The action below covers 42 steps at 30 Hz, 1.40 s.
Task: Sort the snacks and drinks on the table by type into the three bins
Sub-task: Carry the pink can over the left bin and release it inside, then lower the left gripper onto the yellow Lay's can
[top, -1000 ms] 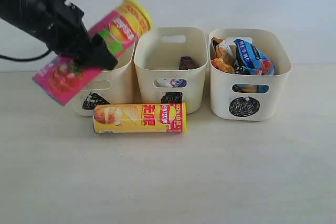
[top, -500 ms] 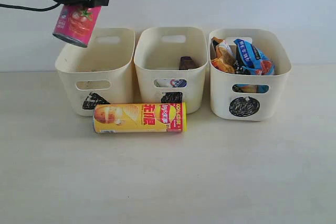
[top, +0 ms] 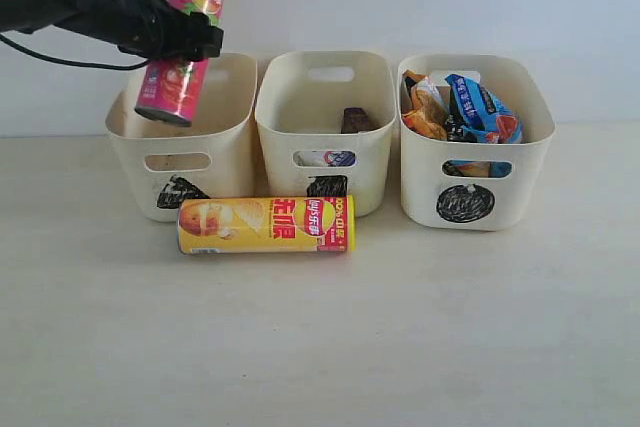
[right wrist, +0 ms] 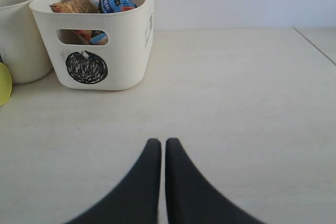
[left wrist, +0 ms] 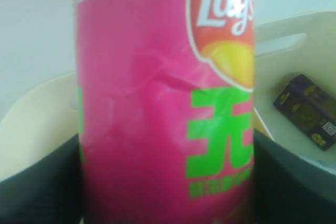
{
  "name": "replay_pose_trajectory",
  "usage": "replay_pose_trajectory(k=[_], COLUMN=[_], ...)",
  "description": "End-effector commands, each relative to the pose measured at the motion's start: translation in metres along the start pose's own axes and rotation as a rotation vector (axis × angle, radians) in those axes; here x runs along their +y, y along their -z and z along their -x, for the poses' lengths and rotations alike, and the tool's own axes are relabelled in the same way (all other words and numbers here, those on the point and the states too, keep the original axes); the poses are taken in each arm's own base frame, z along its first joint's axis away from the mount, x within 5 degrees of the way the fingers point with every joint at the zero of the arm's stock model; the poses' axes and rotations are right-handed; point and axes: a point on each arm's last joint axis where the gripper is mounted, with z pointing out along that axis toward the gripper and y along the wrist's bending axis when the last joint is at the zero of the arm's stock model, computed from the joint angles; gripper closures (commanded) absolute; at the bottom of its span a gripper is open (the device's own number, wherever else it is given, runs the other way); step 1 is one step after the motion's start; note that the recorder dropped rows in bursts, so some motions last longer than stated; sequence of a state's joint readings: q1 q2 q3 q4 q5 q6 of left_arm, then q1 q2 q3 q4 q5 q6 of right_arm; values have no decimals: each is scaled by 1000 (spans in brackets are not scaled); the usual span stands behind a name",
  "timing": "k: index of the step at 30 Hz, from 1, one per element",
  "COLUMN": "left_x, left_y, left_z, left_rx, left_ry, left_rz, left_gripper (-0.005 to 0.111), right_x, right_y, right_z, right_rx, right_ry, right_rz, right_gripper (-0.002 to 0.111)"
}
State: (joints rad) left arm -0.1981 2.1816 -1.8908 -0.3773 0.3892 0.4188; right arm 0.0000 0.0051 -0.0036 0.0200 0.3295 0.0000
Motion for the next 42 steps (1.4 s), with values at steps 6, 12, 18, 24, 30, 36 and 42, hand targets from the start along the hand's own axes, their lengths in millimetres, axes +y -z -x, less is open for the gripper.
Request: replay_pose_trajectory(k=[6, 12, 18, 24, 30, 36, 42], left_x=[5, 6, 6, 1, -9, -18, -27], left_y=[-17, -17, -16, 5, 41, 69, 83], left_z=[-13, -11, -10, 3, 18, 20, 5], left_rx=[7, -12, -16, 19, 89, 183, 374], left_ry=[22, 22, 20, -161, -353, -541, -632], left_rz=[17, 25, 25, -13, -94, -203, -335], left_gripper=[50, 23, 20, 43, 102, 103, 103], right_x=[0, 0, 0, 0, 0, 0, 0], right_y=[0, 0, 0, 0, 0, 0, 0], right_z=[0, 0, 0, 0, 0, -1, -1], right_rx=[-9, -9, -9, -9, -9, -6, -6], right_ry=[2, 2, 2, 2, 2, -12, -12], right_rz=[-2, -2, -2, -2, -2, 3, 3], right_gripper=[108, 108, 108, 108, 108, 108, 108])
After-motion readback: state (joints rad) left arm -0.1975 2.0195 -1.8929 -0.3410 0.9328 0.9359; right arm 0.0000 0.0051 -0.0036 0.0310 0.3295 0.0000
